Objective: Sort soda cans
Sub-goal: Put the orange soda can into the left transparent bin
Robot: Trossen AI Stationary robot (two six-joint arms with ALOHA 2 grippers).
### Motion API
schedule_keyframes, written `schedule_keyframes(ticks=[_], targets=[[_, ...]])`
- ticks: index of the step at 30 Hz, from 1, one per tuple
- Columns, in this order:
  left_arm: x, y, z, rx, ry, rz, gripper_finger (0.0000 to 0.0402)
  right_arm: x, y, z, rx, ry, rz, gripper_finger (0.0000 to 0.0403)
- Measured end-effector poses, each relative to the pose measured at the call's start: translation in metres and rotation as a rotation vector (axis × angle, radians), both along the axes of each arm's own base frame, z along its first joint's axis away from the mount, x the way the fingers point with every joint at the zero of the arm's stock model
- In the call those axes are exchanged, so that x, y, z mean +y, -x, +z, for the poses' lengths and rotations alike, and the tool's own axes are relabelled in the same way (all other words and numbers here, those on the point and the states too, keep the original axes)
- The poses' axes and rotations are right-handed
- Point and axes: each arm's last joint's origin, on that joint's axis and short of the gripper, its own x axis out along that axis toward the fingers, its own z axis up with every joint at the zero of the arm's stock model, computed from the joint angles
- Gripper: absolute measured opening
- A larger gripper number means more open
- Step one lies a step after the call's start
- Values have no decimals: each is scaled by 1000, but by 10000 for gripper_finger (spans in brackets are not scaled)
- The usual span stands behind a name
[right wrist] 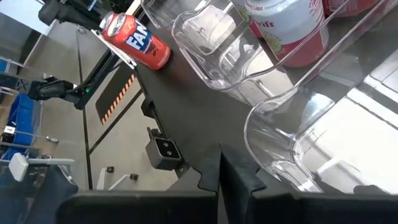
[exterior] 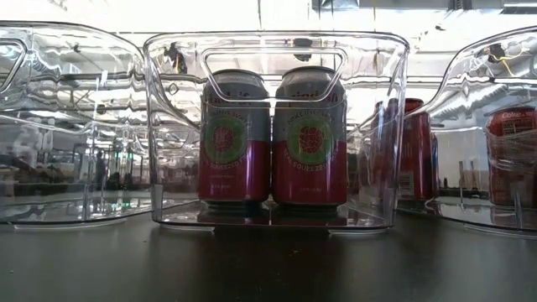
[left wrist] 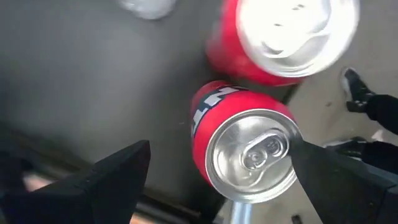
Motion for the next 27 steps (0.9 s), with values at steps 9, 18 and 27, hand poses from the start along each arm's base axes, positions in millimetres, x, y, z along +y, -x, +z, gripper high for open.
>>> schedule_keyframes(ticks=[9, 18, 27], targets=[[10, 4, 18, -43, 50, 33, 391, 0, 0, 0, 0, 0, 0, 0], [-4, -3, 4, -63, 58, 28, 391, 0, 0, 0, 0, -1, 0, 0], [-8, -4, -7, -27, 9, 5, 391, 0, 0, 0, 0, -4, -2, 0]])
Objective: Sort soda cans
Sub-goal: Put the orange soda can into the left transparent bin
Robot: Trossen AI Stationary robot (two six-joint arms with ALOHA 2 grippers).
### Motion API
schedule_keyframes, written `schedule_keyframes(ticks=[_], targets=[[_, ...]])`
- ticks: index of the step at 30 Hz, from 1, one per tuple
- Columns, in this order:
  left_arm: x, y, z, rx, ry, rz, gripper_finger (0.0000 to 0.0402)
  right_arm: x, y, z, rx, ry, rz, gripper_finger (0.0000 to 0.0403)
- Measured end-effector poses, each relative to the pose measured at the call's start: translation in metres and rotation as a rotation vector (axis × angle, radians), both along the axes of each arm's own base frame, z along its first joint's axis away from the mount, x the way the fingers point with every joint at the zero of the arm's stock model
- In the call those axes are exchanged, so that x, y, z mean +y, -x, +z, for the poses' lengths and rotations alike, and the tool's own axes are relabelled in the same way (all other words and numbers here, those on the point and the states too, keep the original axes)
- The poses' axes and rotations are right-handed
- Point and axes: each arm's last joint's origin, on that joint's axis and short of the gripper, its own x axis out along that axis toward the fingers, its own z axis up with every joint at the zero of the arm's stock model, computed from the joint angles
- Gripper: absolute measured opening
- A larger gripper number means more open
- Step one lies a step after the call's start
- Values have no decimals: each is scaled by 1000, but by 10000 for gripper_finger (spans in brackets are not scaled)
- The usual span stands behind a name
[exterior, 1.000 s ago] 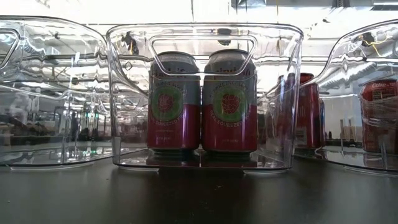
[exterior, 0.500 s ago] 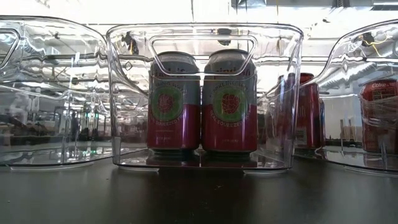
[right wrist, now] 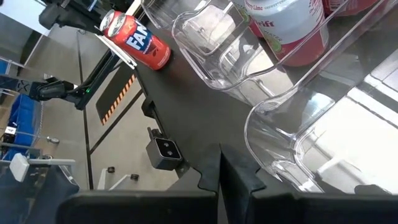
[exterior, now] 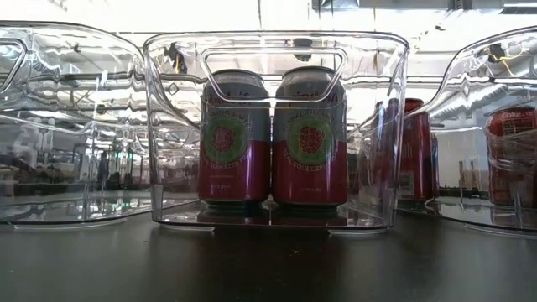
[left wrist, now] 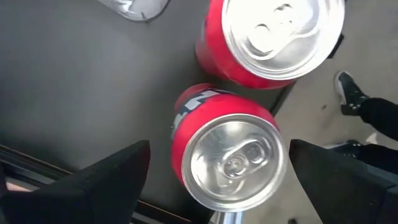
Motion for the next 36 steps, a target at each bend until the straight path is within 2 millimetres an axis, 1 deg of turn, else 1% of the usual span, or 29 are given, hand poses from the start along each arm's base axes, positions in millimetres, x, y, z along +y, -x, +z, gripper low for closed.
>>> schedule_keyframes(ticks=[6, 13, 17, 19, 22, 25, 26, 29, 32, 34, 36], targets=[[0, 0, -8, 4, -8, 1, 391, 0, 0, 0, -1, -1, 0, 0], [1, 0, -27, -1, 11, 0, 391, 0, 0, 0, -2, -2, 0, 0], [3, 1, -32, 9, -1, -1, 389, 0, 0, 0, -2, -2, 0, 0], [3, 2, -33, 11, -5, -1, 381, 0, 0, 0, -2, -1, 1, 0], [4, 2, -35, 24, -6, -2, 352, 0, 0, 0, -1, 2, 2, 0], [4, 3, -35, 40, -1, -5, 318, 0, 0, 0, -1, 6, 5, 0], [4, 3, -35, 44, 2, -6, 313, 0, 0, 0, -2, 8, 6, 0], [4, 4, -35, 65, 11, -8, 313, 0, 0, 0, -2, 20, 15, 0], [5, 5, -30, 109, 6, 0, 313, 0, 0, 0, -3, 35, 25, 0], [9, 7, -21, 140, -29, 42, 313, 0, 0, 0, -3, 45, 32, 0], [16, 12, -8, 185, -66, 84, 317, 0, 0, 0, -3, 64, 46, 0]])
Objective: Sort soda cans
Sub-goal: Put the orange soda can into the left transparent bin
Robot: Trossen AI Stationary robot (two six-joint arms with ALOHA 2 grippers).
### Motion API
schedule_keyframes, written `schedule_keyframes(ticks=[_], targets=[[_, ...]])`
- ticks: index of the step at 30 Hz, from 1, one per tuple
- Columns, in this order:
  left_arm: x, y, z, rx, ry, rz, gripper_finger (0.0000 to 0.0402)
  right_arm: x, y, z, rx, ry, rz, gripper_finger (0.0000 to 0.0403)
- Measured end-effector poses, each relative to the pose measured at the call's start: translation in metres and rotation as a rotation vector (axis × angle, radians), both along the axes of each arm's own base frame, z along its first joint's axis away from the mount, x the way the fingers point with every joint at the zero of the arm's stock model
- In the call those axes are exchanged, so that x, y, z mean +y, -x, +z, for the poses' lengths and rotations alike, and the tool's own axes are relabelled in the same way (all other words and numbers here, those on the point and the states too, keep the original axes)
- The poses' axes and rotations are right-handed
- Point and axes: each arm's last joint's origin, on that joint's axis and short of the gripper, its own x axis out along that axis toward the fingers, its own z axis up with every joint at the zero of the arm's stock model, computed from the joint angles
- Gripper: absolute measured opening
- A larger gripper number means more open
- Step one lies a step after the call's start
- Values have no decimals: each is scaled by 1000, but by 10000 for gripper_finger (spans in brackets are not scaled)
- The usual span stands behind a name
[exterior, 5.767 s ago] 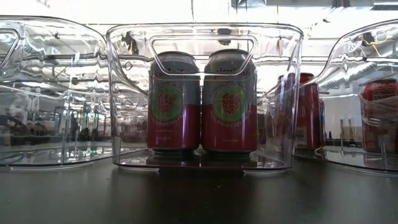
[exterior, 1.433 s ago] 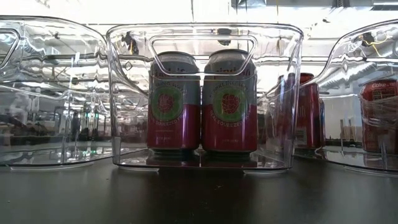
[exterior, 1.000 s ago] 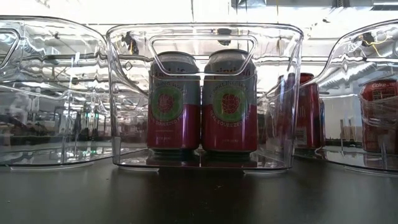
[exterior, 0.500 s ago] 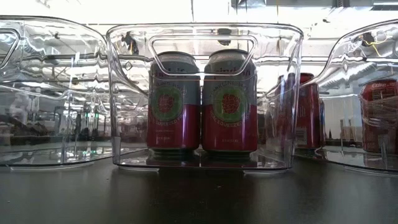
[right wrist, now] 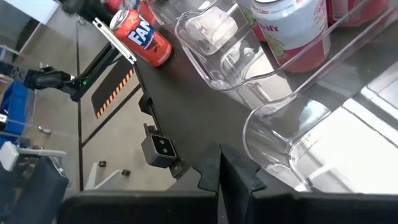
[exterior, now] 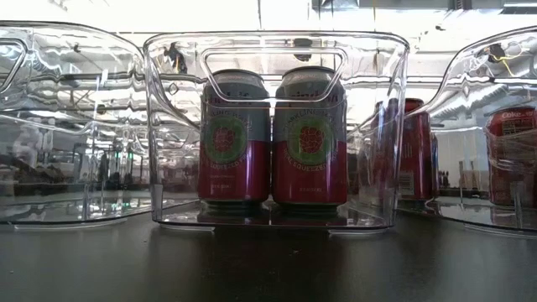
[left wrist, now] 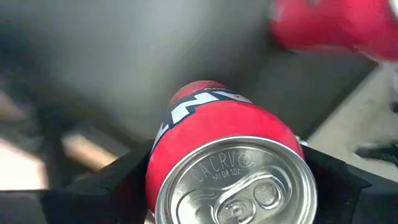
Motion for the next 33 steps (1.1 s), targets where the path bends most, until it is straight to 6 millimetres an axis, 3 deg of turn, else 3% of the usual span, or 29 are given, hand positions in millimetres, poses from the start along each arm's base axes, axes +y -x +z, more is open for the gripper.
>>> schedule_keyframes(ticks=[7, 11, 16, 27, 33], targets=[[33, 12, 60, 1, -90, 148, 321, 0, 0, 0, -2, 57, 43, 0], [56, 8, 87, -235, -82, 242, 322, 0, 0, 0, -1, 83, 65, 0], [92, -8, 108, -502, -143, 347, 323, 0, 0, 0, 3, 96, 85, 0], [164, -71, 118, -506, -223, 216, 324, 1, 0, -1, 25, 51, 91, 0], [194, -115, 107, -465, -205, 63, 324, 1, 0, 0, 27, -13, 39, 0]])
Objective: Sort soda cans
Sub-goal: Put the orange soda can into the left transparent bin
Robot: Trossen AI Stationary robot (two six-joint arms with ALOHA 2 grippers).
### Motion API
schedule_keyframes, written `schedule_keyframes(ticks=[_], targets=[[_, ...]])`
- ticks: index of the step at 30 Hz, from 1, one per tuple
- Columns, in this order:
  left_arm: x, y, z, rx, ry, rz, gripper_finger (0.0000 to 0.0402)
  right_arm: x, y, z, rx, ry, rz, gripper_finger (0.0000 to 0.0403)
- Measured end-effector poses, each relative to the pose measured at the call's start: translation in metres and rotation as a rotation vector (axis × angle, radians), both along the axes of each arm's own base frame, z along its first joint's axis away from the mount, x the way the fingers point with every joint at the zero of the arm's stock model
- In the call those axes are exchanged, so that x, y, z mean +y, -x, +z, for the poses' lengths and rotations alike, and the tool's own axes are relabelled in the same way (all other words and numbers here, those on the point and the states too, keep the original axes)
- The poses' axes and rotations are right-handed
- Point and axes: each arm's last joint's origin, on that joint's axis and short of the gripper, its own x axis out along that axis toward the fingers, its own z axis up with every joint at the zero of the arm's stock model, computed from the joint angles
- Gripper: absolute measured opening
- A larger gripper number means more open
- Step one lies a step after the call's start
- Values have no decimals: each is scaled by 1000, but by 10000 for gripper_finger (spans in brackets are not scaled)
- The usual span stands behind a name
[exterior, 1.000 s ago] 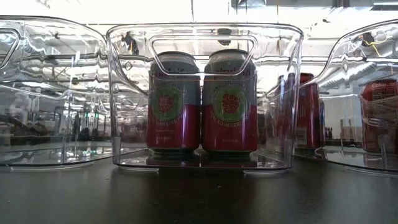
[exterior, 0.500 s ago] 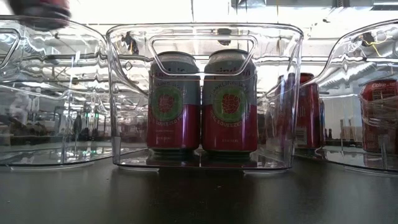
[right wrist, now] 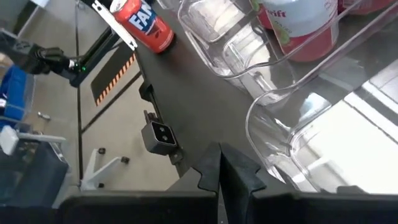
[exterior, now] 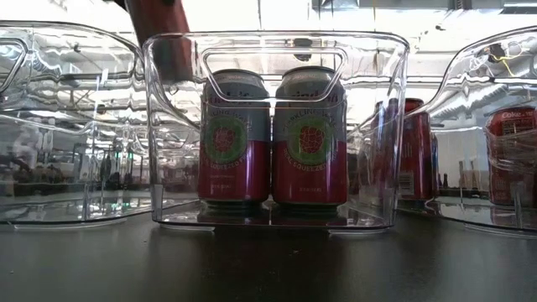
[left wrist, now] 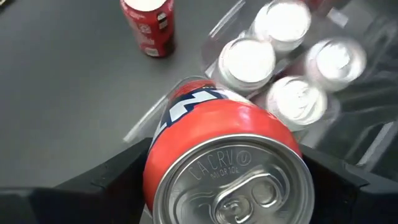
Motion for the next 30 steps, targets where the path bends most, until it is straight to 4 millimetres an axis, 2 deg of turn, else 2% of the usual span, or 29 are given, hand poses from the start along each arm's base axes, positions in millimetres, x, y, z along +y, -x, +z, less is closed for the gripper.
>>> schedule_keyframes(ticks=[4, 7, 13, 18, 30], targets=[[14, -20, -24, 131, 29, -90, 325, -1, -1, 1, -23, -14, -48, 0], [17, -27, -44, 234, 26, -141, 325, -1, -1, 1, -32, -22, -70, 0], [22, -44, -73, 222, 48, -206, 325, -4, -4, 1, -33, -36, -98, 0], [27, -51, -94, 238, 72, -224, 325, -8, -9, 1, -40, -34, -124, 0], [35, -67, -122, 312, 81, -257, 325, -12, -13, 1, -46, -29, -147, 0]])
